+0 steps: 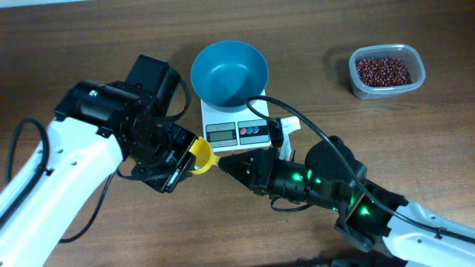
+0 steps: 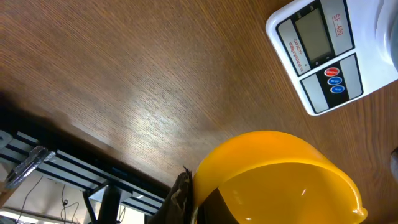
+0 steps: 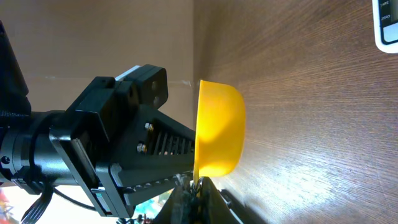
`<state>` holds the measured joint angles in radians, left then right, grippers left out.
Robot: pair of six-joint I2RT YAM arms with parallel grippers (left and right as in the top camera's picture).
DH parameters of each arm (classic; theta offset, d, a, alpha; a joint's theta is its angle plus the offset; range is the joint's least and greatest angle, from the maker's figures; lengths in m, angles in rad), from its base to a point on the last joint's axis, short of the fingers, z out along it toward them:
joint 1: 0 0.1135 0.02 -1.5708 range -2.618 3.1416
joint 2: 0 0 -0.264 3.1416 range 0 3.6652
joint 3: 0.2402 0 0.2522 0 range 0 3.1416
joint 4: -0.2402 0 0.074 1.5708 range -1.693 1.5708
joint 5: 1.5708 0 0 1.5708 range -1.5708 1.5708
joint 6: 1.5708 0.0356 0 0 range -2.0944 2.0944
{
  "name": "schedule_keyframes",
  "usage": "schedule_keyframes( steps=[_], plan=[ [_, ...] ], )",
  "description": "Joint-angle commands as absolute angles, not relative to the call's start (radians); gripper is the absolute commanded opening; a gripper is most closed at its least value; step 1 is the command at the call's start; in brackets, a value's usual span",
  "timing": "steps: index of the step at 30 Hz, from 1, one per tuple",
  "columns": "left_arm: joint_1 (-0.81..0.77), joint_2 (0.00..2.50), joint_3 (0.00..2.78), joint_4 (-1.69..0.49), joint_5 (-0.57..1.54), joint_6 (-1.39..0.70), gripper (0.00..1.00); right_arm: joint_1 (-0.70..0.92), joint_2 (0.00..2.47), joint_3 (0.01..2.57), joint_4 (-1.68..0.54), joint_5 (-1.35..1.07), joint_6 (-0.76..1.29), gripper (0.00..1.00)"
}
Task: Scoop item into bowl and weigh 50g on scale
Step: 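Grasp the yellow scoop handle with the right gripper beside the left, then release the scoop from the left gripper and pull the left arm back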
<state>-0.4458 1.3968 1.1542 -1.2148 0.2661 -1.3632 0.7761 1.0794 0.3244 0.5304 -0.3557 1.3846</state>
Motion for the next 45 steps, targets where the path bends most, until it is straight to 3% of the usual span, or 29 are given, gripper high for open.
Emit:
schedule_keyframes(
  steps=[1,19,24,31,35,40,45],
  plan=[
    [-0.45,1.383,1.161,-1.235,0.266,-1.376,0.0,0.785,1.078,0.34,0.547,-0.343,1.378,0.08],
    [-0.45,1.383,1.161,-1.248,0.266,-1.376,0.0,0.785,1.08,0.34,0.546,-0.343,1.378,0.14],
    [-0.45,1.383,1.161,-1.25,0.266,-1.376,0.0,0.785,1.08,0.34,0.546,-0.343,1.378,0.04],
    [-0.45,1.383,1.161,-1.261,0.266,-1.375,0.01,0.785,1.08,0.34,0.547,-0.355,1.317,0.04],
    [-0.45,1.383,1.161,-1.261,0.266,-1.376,0.14,0.785,1.08,0.34,0.551,-0.389,1.316,0.04],
    [-0.45,1.383,1.161,-1.261,0.266,-1.376,0.12,0.785,1.08,0.34,0.551,-0.412,1.317,0.04],
    [-0.449,1.383,1.161,-1.245,0.27,-1.375,0.36,0.785,1.08,0.34,0.545,-0.394,1.316,0.04]
  ],
)
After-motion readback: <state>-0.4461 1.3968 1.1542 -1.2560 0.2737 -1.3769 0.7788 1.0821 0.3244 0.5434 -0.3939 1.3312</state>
